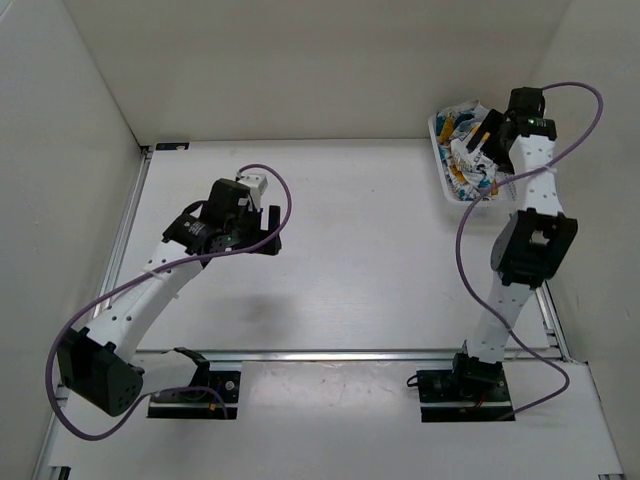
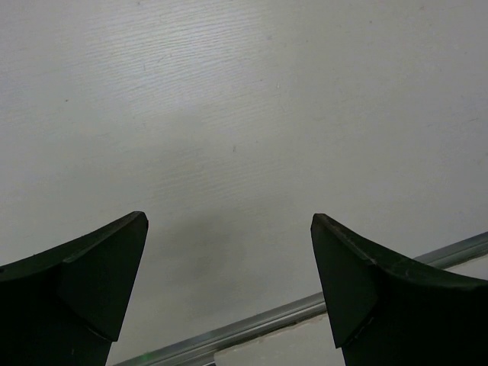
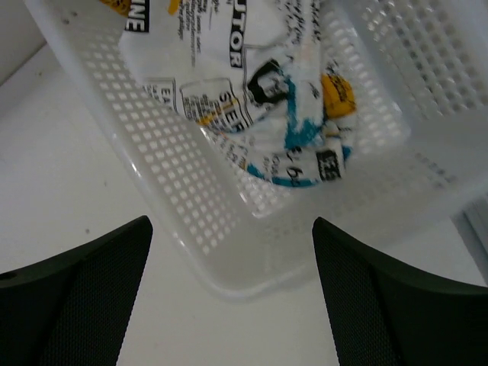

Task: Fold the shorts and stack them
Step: Grab the shorts from the pile, then move the shorts to the center of the board

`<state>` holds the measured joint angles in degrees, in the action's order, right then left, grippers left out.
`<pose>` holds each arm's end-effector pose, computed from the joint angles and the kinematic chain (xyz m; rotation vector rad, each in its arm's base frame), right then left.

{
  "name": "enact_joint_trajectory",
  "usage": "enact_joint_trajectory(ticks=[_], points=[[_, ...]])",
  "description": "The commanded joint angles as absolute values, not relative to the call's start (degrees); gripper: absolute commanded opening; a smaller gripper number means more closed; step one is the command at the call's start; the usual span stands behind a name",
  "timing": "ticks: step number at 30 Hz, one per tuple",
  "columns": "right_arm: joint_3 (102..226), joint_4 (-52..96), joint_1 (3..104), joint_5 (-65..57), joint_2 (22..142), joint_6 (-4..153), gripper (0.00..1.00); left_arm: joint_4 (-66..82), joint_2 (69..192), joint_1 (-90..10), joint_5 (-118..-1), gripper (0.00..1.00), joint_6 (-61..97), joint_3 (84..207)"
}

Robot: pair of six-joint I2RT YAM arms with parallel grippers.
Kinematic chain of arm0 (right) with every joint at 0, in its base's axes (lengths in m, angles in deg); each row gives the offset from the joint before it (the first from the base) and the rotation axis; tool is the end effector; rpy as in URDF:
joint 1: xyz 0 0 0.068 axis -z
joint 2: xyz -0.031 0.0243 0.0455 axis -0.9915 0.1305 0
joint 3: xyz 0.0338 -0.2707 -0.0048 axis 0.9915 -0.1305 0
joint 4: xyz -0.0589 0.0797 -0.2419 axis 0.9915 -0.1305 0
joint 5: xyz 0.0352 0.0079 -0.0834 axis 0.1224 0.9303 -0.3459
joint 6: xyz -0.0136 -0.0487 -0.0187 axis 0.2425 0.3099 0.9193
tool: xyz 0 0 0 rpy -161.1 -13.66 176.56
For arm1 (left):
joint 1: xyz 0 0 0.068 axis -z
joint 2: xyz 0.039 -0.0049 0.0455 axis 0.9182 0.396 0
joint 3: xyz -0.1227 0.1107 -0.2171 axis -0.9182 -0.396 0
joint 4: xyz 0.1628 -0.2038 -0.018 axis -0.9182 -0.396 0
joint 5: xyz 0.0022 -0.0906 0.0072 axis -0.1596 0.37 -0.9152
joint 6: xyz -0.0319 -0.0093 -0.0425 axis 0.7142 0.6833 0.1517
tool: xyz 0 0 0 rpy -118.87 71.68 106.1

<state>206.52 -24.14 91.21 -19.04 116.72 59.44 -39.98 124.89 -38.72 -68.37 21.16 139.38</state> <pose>0.4485 -0.0734 0.3453 0.6845 2.2383 -0.0378 0.2187 -0.1157 0.3233 0.2704 2.4427 -0.3255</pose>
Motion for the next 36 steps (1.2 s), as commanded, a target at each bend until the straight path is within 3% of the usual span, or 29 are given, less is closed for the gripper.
enact_joint_trajectory(ticks=[1,2,8,10,11,12,13,16,21,28,36], points=[[214.8,-27.5,91.7,-10.9,124.9,59.5,0.85,-40.1,124.9,-38.5,-70.9,1.0,21.2,141.3],[217.8,-27.5,92.3,-10.9,128.4,59.5,0.82,-40.1,124.9,-38.5,-72.3,1.0,21.2,141.8],[226.5,-25.2,92.3,-13.0,139.3,58.4,0.83,-40.1,126.4,-39.7,-74.8,1.0,21.2,144.9],[228.1,-25.2,92.8,-13.0,141.9,58.4,0.76,-40.1,127.8,-40.3,-73.4,1.0,20.5,146.3],[228.6,-25.2,92.8,-12.4,142.5,58.4,0.67,-40.1,129.1,-40.3,-73.4,1.0,20.5,147.1],[228.6,-24.5,92.8,-12.4,142.5,57.8,0.52,-40.1,129.6,-40.3,-72.9,1.0,20.5,147.1],[228.6,-24.5,92.8,-13.1,141.7,57.8,0.28,-40.1,130.1,-40.3,-72.9,1.0,20.5,147.7],[224.4,-22.2,92.8,-15.9,137.4,56.1,0.0,-40.1,130.8,-40.3,-72.9,1.0,20.5,148.3],[219.6,-19.6,92.2,-18.2,125.6,56.7,0.0,-40.1,128.0,-40.8,-72.9,1.0,22.4,147.2],[221.3,-19.1,86.7,-6.2,108.8,64.0,0.0,-41.5,117.2,-43.6,-84.5,1.0,29.4,145.1],[217.4,-21.0,68.3,7.0,94.9,72.0,0.0,-46.9,108.2,-48.7,-93.5,1.0,36.5,148.0]])
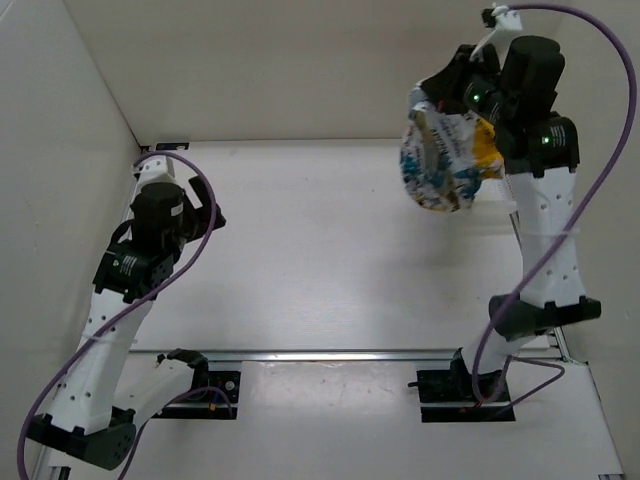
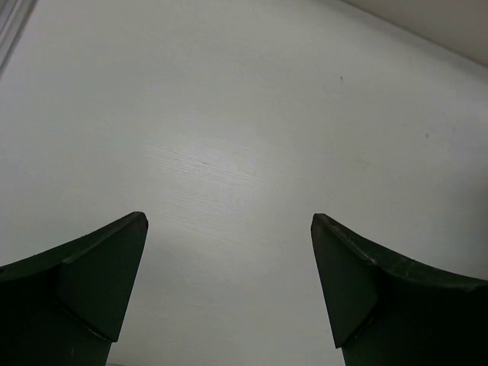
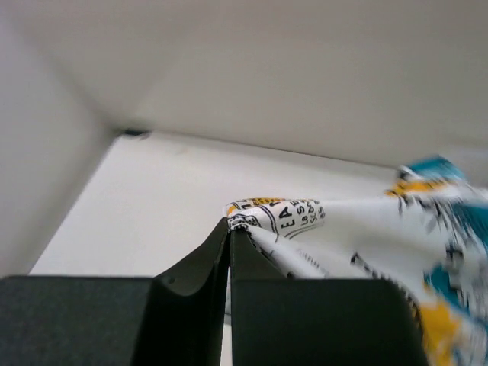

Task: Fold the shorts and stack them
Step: Move the shorts to the center of the board, then flatten the shorts out

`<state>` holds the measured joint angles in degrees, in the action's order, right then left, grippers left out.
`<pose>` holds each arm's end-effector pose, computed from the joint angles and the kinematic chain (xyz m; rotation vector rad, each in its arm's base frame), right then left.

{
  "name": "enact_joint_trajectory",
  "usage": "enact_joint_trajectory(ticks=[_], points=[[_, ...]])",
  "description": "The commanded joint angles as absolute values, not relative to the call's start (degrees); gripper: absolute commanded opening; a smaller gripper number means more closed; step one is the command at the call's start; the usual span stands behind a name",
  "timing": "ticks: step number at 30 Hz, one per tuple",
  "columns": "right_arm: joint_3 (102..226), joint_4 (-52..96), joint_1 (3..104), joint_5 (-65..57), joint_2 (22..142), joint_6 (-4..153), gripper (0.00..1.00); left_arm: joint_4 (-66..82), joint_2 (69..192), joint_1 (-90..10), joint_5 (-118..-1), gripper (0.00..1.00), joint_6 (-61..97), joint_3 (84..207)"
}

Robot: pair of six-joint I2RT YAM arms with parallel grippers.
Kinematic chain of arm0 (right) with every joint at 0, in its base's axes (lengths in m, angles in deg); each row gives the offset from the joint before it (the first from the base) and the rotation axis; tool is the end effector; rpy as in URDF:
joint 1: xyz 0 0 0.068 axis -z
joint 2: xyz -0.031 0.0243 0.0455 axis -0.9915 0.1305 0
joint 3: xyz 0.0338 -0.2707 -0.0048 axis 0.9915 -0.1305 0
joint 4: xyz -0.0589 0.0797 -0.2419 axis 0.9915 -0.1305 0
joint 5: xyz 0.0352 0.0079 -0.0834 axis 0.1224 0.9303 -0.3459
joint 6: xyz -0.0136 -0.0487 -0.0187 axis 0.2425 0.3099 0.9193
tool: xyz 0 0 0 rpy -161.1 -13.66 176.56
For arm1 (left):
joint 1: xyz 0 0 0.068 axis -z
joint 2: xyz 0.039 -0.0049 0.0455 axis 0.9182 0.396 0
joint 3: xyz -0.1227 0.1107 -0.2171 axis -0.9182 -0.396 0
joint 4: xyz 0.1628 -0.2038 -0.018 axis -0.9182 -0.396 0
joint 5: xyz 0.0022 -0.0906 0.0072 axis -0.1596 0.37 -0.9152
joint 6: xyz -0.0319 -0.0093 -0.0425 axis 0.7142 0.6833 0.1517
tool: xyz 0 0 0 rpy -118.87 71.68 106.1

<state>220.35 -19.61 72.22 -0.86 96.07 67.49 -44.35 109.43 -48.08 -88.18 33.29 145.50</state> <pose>0.3051 0.0621 0.5611 -0.0864 1.6861 0.4760 0.1652 -0.0426 0.4039 -0.3635 2.0617 -0.1061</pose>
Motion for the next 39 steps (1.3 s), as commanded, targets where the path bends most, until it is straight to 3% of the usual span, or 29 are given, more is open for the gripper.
enact_joint_trajectory(ticks=[1,4,5,6,7,9,12,14,15,16,18,20,21,22,23,26,29,36,38,39], points=[[213.0,-21.0,66.1,7.8,93.5,73.5,0.0,-47.5,107.6,-48.7,-93.5,1.0,36.5,148.0],[199.1,-20.5,53.7,5.6,90.7,74.2,0.0,-49.2,108.9,-49.9,-93.0,1.0,35.3,149.5],[194.8,-19.7,51.3,4.4,90.2,74.2,0.06,-50.0,109.5,-50.4,-92.3,1.0,35.3,150.3],[191.0,-19.1,49.1,3.6,90.2,73.3,0.29,-50.6,110.3,-50.9,-91.8,1.0,35.3,150.3],[184.8,-19.1,45.1,1.6,90.2,71.8,0.59,-50.6,111.3,-50.9,-91.2,1.0,35.3,150.9],[180.0,-19.1,42.2,-2.1,90.2,69.8,0.88,-50.6,112.1,-50.9,-88.7,1.0,34.5,150.9],[172.4,-18.5,42.0,-8.6,86.4,64.6,0.89,-50.6,113.8,-50.9,-84.9,1.0,32.8,149.7],[167.8,-17.9,45.8,-8.6,81.7,61.9,0.77,-50.6,114.7,-50.9,-82.6,0.97,31.5,147.8],[166.3,-17.9,47.0,-8.6,78.7,61.2,0.52,-49.9,115.4,-50.9,-79.8,0.89,31.0,147.2],[165.0,-17.9,48.6,-8.6,77.3,60.7,0.37,-49.1,116.2,-50.2,-78.3,0.85,31.0,145.5],[160.9,-17.9,49.2,-8.1,74.2,60.1,0.18,-48.2,117.1,-49.1,-73.9,0.69,30.4,143.3],[158.2,-17.9,49.2,-6.3,73.0,58.7,0.18,-45.9,118.5,-47.9,-70.3,0.66,31.9,138.8],[155.5,-17.9,48.5,-5.0,72.4,57.1,0.24,-44.6,119.0,-47.3,-66.2,0.68,32.6,136.9],[154.4,-17.9,46.6,-4.3,72.4,56.0,0.52,-43.2,119.6,-47.3,-64.5,0.75,33.8,135.0],[153.3,-16.8,45.0,-4.3,72.4,55.2,0.61,-41.5,120.8,-46.5,-63.2,0.82,36.2,131.0],[150.2,-15.0,37.9,-5.3,73.2,51.3,0.83,-35.1,124.0,-45.1,-60.8,0.91,38.6,126.4],[149.6,-13.7,31.2,-8.0,76.7,48.4,0.95,-31.5,130.0,-44.4,-60.2,0.94,38.6,124.2],[149.6,-9.4,23.8,-10.6,86.0,46.8,0.96,-25.5,143.6,-43.9,-59.0,0.92,37.9,124.2],[148.8,-7.5,23.8,-11.5,88.0,46.8,0.9,-24.9,147.0,-43.9,-58.4,0.87,37.9,125.3],[148.8,-6.8,23.8,-12.1,88.9,46.8,0.82,-24.3,148.5,-43.9,-58.4,0.79,37.9,126.1]])
